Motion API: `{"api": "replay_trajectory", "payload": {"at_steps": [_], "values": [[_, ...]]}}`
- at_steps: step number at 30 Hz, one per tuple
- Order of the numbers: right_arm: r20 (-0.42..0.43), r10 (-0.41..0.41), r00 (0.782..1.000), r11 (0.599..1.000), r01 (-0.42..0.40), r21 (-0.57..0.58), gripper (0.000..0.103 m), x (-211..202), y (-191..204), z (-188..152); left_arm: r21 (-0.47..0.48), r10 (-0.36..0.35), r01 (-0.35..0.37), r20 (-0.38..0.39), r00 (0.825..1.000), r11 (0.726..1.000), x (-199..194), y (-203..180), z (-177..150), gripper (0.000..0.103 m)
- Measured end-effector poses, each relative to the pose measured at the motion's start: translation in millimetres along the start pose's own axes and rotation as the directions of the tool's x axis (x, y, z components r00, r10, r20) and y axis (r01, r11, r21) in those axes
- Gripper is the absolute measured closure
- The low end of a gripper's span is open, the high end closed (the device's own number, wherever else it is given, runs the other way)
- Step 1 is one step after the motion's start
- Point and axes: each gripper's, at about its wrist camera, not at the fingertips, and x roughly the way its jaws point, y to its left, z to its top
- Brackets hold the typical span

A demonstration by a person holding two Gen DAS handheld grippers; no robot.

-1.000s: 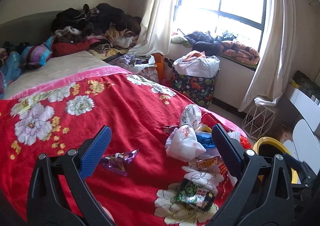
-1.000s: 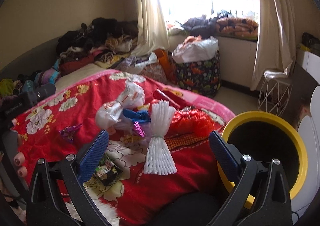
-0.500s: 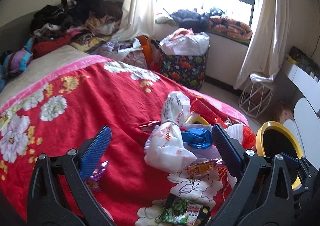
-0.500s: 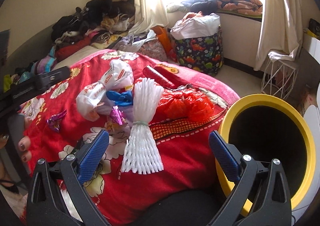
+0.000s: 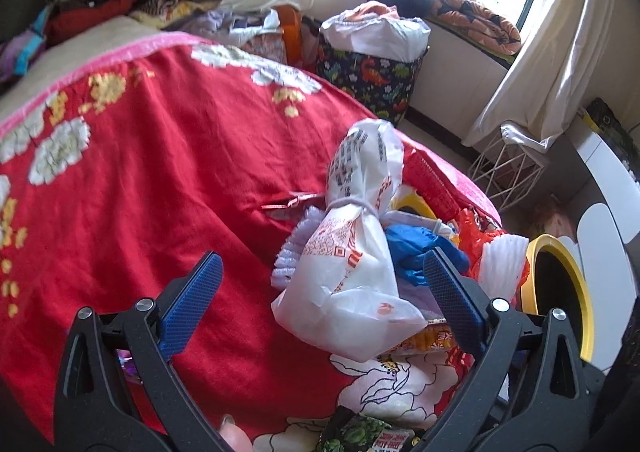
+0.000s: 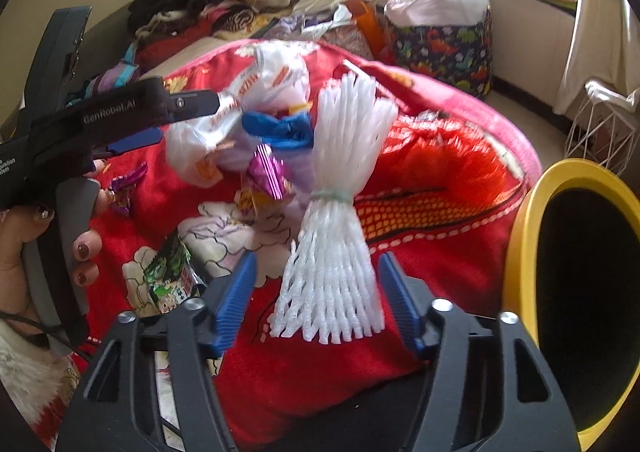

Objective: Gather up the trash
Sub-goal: 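Grasp the white mesh foam sleeve with the right tool while the left tool grasps the white plastic bag, then carry the mesh sleeve and plastic bag over the yellow bin and release both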

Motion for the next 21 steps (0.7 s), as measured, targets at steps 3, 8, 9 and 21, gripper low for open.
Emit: {"api": "replay_trajectory", "payload": {"at_steps": [3,8,9,21], "values": [[-0.016,0.005,1.000,1.000,-0.005,0.015,0.062,5,-2,-4,-0.004,-0.019,0.019,-0.008,1.000,1.000,3,0,-3,0.011],[-0.001,0.014,1.000,0.999,-0.014,0.036,0.082,3,-6,-9,0.004,-0.021,0.021,-0.008,1.000,1.000,6,-5,-6,0.017],[0.005,0.019,1.000,0.999,-0.019,0.042,0.082,2,-6,-10,0.005,-0.016,0.016,-0.011,1.000,1.000,7,-6,-7,0.020],[0.108,0.055,0.993,0.995,-0.063,0.073,0.084,-28,-12,-12,-0.012,-0.018,0.019,0.069,0.997,1.000,-18,-9,-8,0.058]]}}
